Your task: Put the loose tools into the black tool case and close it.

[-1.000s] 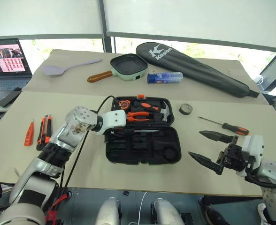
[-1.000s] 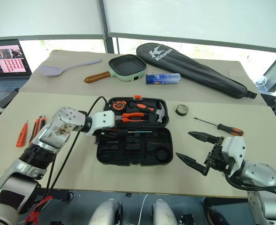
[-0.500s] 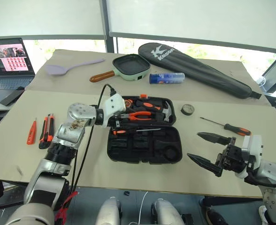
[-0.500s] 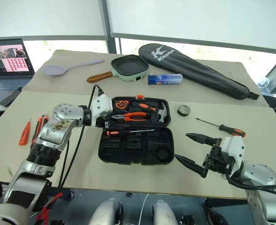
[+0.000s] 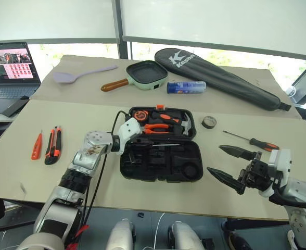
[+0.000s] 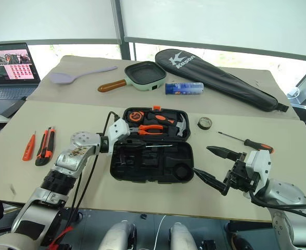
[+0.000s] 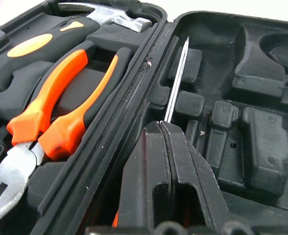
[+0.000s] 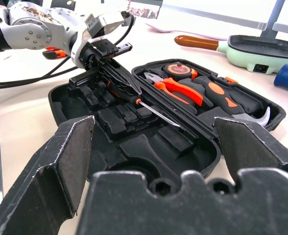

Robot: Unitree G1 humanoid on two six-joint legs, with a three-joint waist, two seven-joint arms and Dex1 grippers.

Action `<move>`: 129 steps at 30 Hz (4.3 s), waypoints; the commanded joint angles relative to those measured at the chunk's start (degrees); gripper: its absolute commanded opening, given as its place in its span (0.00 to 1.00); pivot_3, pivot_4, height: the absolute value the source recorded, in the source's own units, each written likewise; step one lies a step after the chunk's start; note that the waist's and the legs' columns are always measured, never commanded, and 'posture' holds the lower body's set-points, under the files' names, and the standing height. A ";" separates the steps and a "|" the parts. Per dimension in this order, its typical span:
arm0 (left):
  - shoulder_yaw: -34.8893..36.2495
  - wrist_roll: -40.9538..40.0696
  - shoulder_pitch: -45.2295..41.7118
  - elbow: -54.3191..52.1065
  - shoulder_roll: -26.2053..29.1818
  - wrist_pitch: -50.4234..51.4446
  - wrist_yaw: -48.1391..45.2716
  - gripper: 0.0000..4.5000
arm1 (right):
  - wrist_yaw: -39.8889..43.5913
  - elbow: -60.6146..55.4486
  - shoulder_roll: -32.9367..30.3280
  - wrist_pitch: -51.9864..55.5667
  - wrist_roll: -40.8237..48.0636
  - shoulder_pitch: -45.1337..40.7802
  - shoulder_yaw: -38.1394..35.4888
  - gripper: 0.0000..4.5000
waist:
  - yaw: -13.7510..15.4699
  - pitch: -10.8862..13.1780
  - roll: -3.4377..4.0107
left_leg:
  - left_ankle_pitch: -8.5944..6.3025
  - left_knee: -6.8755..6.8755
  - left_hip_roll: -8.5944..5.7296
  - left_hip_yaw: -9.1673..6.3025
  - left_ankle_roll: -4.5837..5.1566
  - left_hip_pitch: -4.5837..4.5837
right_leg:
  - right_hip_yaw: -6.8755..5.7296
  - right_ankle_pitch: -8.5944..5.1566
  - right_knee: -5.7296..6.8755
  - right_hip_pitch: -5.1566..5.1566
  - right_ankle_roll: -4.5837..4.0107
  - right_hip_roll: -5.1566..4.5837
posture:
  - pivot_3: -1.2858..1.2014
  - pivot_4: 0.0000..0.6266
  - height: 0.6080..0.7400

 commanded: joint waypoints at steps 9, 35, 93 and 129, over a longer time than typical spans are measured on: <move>1.77 -2.14 1.16 -1.16 -1.67 -3.10 1.27 0.12 | -1.62 -0.06 0.61 -1.81 0.18 2.07 -4.49 1.00 | 0.00 -0.13 0.19 | -0.04 0.13 0.00 -0.01 0.06 0.15 | -0.01 0.01 -0.01 0.22 0.03 -0.01 | 0.52 0.24 1.00; 28.16 -33.27 29.58 -25.35 13.73 -2.08 -13.79 0.98 | -6.61 57.25 -15.41 -14.14 -24.40 -19.81 -6.27 1.00 | -2.39 -0.16 0.75 | -0.05 -0.16 0.03 0.24 0.15 0.91 | 0.42 -0.06 -0.15 0.61 0.00 -0.22 | 0.52 0.24 1.00; 27.96 -32.23 34.77 -25.14 15.93 -3.84 -15.45 1.00 | 25.03 24.70 -2.92 12.99 -33.59 -54.97 32.12 0.21 | -1.32 0.13 1.14 | -0.06 -0.55 0.05 0.19 0.12 0.11 | 0.27 -0.06 -0.03 -0.41 -0.04 -0.23 | 0.52 0.24 1.00; 28.46 -31.72 38.37 -27.19 15.44 -4.91 -11.09 1.00 | 26.26 30.17 2.52 7.29 -28.18 -56.56 32.08 0.40 | -1.55 0.16 1.04 | -0.06 -0.47 0.09 0.44 0.12 -0.03 | 0.19 -0.05 0.01 -0.56 -0.07 -0.11 | 0.52 0.24 1.00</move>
